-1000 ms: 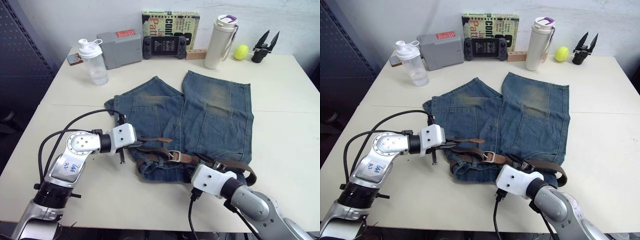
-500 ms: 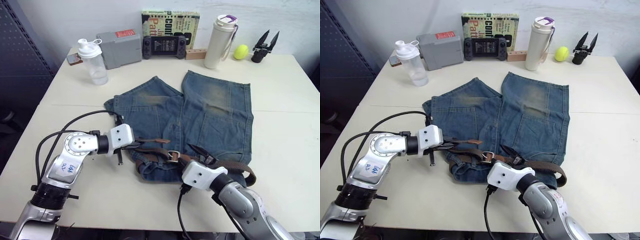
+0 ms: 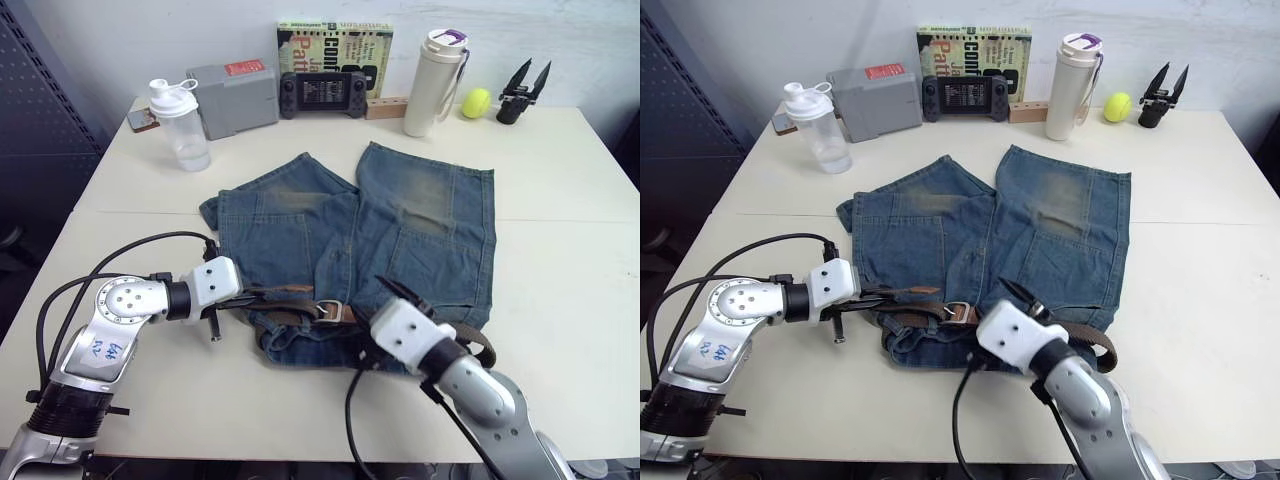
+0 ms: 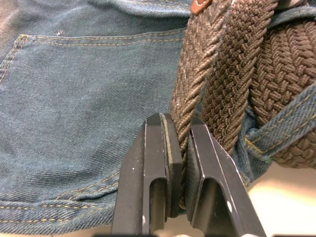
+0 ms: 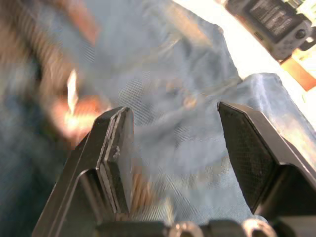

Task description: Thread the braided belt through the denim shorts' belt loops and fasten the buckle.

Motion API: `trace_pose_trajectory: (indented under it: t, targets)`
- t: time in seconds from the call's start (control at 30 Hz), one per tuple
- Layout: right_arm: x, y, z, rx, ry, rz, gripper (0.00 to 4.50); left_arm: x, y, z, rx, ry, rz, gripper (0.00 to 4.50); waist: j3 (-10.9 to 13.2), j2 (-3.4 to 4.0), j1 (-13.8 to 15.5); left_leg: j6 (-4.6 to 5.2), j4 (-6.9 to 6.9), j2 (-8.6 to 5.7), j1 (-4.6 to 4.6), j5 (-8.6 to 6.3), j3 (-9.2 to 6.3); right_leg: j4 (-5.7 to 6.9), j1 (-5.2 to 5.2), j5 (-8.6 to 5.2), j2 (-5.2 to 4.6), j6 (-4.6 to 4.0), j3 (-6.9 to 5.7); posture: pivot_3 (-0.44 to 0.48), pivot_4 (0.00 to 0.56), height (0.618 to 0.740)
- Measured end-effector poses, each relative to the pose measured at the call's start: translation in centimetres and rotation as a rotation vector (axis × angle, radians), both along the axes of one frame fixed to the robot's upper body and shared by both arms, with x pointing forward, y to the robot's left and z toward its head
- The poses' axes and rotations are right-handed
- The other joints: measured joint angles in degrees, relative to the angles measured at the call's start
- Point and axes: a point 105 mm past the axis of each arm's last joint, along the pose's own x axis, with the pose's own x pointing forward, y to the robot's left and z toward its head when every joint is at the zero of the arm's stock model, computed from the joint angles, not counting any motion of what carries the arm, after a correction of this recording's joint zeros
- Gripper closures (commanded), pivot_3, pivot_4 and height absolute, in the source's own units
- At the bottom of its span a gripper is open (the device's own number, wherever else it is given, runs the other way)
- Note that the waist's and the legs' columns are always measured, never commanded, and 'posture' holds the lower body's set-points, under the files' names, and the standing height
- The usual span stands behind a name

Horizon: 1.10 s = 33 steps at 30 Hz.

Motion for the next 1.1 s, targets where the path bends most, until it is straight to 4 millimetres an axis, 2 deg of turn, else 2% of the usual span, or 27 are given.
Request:
trace_pose_trajectory:
  t: [0.17,0.47,0.6,0.73,0.83,1.1]
  targets:
    - [0.6,1.0,-1.2,0.042,0.157,0.037,1.57,-0.7,-0.4,-0.3,-0.006,0.005,-0.003,4.50,0.00,0.00,-0.53,0.00,-0.01,-0.05,-0.02,-0.01,-0.05,0.12,-0.05,0.00,-0.05,0.00,-0.01,0.000,0.150,0.731]
    - [2.2,0.5,-3.3,-0.086,0.212,0.036,1.57,-2.1,-0.8,-0.7,0.013,0.001,-0.028,4.50,0.00,0.00,-0.65,0.00,-0.02,-0.05,-0.01,-0.01,0.06,0.26,-0.21,-0.02,-0.05,-0.03,0.09,0.000,0.150,0.731]
    - [1.8,1.6,-3.5,-0.124,0.228,0.133,1.57,-1.3,-0.3,-0.4,0.061,-0.078,0.005,4.50,0.00,0.00,-0.64,-0.01,-0.05,-0.03,-0.02,-0.01,0.12,0.38,-0.32,-0.03,-0.05,-0.05,0.11,0.000,0.150,0.731]
    - [1.6,1.7,-3.6,-0.132,0.227,0.151,1.57,0.2,-0.2,0.6,0.032,-0.153,0.063,4.50,-0.02,-0.03,-0.52,-0.01,-0.01,-0.05,-0.04,-0.01,0.16,0.42,-0.33,-0.03,-0.07,-0.05,0.13,0.000,0.150,0.731]
    - [1.0,1.5,-3.3,-0.150,0.216,0.176,1.57,0.4,-0.2,0.9,0.023,-0.166,0.071,4.50,-0.02,-0.03,-0.56,-0.01,-0.03,-0.04,-0.04,-0.01,0.19,0.44,-0.39,-0.03,-0.08,-0.05,0.14,0.000,0.150,0.731]
    - [-0.1,1.5,-4.2,-0.231,0.248,0.208,1.57,0.4,-0.7,1.2,-0.001,-0.185,0.055,4.50,-0.03,-0.05,-0.57,-0.01,-0.02,-0.03,-0.04,-0.01,0.30,0.50,-0.46,-0.03,-0.09,-0.05,0.17,0.000,0.150,0.731]
